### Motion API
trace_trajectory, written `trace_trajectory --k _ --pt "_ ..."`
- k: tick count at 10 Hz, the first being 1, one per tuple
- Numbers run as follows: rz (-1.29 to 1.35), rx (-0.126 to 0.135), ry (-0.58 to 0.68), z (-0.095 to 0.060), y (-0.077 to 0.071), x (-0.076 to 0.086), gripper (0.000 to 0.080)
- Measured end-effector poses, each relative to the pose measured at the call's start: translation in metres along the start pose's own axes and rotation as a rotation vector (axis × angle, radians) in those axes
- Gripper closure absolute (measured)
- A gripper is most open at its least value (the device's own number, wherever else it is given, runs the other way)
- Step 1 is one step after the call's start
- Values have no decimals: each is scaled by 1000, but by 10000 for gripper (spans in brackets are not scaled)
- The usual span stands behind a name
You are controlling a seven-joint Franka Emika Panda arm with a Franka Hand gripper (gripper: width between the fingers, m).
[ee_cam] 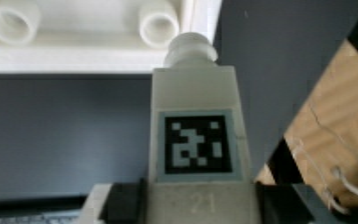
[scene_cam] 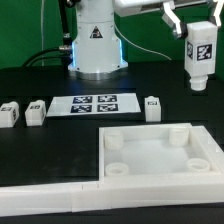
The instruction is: Assemble one leg
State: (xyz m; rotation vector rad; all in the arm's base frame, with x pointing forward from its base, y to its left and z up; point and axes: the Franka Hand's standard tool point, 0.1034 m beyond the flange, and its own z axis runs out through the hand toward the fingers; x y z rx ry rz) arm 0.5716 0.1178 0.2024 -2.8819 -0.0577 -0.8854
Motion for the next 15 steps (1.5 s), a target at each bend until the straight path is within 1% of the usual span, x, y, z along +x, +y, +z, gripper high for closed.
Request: trace_trajectory --k 1,4,5,6,7,8,9,13,14,15 --pt "-6 0 3 2 1 -3 508" --pt "-15 2 0 5 -1 -6 508" --pt "-57 7 -8 19 -6 -15 508" --pt "-94 -2 -25 29 1 -6 508" --pt "-123 -11 -13 32 9 6 508" --pt "-132 -13 -14 36 12 6 508" --pt "-135 -11 -16 36 9 4 508" --pt "-136 -11 -18 37 9 3 508" --pt "-136 -11 -19 39 10 2 508" --pt "-140 -12 -13 47 11 -2 508"
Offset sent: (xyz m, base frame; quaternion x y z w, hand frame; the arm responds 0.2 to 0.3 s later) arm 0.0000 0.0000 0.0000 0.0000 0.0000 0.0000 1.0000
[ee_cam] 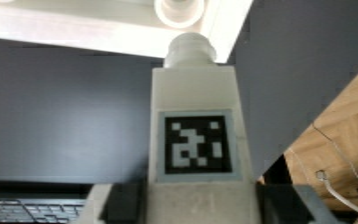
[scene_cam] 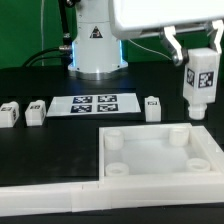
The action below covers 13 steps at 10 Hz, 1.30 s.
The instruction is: Assemble one leg
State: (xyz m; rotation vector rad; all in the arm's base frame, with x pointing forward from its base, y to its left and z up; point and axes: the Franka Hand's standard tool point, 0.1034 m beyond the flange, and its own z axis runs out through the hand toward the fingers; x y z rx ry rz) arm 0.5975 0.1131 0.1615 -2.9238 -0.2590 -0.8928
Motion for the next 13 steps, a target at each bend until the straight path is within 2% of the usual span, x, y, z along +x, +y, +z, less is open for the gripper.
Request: trace_trajectory --k 4,7,13 --pt "-2 3 8 31 0 6 508" --pt "0 1 -1 50 1 -12 508" --pt "-7 1 -18 59 2 -23 508"
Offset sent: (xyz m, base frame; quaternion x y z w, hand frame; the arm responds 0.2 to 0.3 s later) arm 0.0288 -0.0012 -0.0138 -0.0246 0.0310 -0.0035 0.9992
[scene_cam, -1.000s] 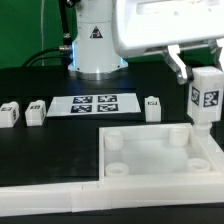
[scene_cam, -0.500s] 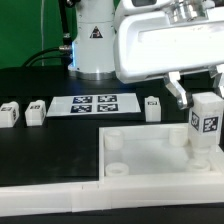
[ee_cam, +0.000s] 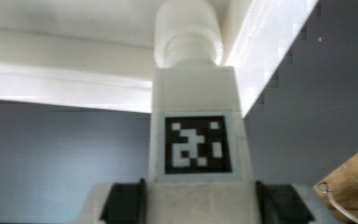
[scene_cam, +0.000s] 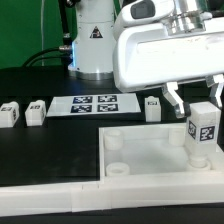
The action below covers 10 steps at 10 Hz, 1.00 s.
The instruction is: Assemble one leg
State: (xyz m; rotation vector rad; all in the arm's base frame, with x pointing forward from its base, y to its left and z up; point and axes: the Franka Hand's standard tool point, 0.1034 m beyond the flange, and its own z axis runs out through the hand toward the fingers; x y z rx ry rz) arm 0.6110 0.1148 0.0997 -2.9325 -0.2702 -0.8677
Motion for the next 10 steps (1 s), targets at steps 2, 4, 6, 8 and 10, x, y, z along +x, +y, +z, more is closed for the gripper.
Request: trace_trajectory --k 2,4,6,8,10 --pt "-2 -1 0 3 1 -3 508" --pt "-3 -1 4 8 0 -9 508" --pt "10 -6 26 8 0 -9 508" --pt "12 -7 26 8 0 -9 508" --pt "11 -7 25 8 0 -9 330"
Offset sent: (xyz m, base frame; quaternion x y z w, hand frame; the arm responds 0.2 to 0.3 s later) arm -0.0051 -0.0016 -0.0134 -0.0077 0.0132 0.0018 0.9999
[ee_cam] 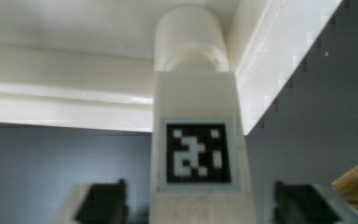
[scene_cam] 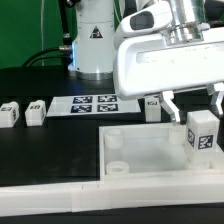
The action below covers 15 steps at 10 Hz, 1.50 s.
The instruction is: Assemble one leg
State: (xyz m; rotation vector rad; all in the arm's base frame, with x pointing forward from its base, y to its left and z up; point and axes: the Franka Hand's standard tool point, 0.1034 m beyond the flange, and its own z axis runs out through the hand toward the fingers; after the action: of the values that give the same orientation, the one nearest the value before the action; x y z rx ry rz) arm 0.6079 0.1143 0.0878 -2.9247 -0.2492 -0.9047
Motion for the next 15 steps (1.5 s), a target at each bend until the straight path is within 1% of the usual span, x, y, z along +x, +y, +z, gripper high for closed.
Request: trace_trajectory --k 1,2,3,9,10,11,12,13,14,15 --pt "0 0 0 0 0 0 330" --pt "0 0 0 0 0 0 191" --pt "0 0 0 0 0 0 163" --pt "0 1 -8 0 0 0 151" --pt "12 5 -41 -2 0 8 151" --pt "16 10 -59 -4 -1 20 151" --pt "22 17 -89 -2 -2 26 151" --pt "37 28 -157 1 -5 29 151" --pt "39 28 -150 4 -5 35 151" --pt "41 32 -196 9 -4 28 151"
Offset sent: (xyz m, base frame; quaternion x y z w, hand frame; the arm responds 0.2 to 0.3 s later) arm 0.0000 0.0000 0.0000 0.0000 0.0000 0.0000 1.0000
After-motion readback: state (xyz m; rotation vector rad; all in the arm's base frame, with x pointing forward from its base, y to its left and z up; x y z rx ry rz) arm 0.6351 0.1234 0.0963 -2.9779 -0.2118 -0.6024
